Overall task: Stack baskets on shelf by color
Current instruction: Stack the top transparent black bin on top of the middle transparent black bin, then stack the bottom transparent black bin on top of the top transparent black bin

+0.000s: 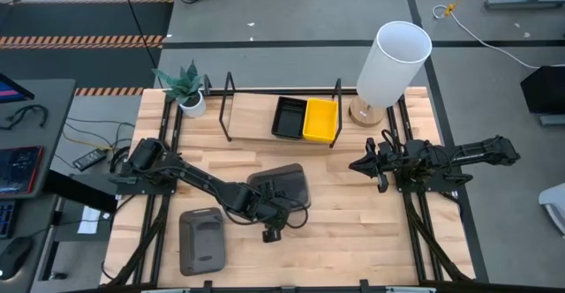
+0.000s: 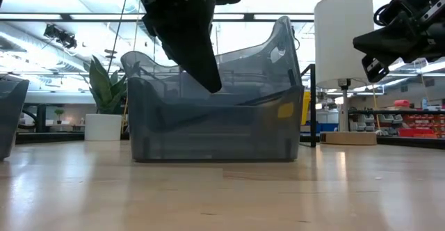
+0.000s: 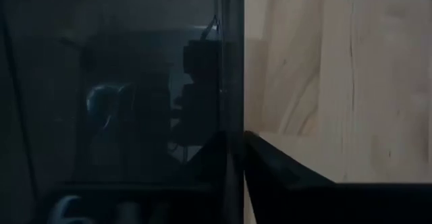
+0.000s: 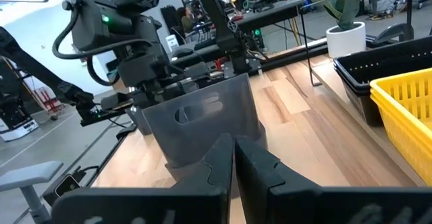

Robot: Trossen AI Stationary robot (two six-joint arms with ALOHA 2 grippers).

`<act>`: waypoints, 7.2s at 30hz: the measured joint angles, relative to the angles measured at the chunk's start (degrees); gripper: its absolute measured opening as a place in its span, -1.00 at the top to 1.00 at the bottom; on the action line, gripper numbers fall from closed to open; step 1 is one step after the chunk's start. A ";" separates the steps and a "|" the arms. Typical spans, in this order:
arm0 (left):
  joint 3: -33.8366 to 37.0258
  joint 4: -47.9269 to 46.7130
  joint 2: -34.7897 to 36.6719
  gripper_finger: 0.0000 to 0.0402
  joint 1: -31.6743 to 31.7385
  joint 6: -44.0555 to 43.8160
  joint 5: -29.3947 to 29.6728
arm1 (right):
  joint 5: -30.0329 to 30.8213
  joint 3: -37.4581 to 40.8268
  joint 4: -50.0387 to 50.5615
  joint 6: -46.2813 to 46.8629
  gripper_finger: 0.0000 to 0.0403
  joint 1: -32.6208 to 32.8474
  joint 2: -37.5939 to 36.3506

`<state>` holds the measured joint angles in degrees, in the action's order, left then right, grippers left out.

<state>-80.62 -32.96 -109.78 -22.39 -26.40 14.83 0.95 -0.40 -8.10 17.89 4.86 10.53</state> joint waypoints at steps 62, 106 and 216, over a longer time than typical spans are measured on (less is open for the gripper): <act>-13.66 -18.33 0.00 0.95 0.46 -2.95 -3.31 | 0.00 0.00 0.02 0.00 0.88 0.00 0.02; -13.57 -20.18 -1.68 0.92 0.24 -0.54 -0.68 | 0.02 0.00 0.02 0.00 0.88 0.00 0.00; 8.85 -50.80 17.85 0.80 -13.90 -46.75 10.48 | 0.01 0.00 -0.02 0.00 0.88 -0.01 0.33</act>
<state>-71.76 -83.76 -91.92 -36.29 -73.16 25.31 0.96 -0.40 -8.12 17.89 4.86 10.85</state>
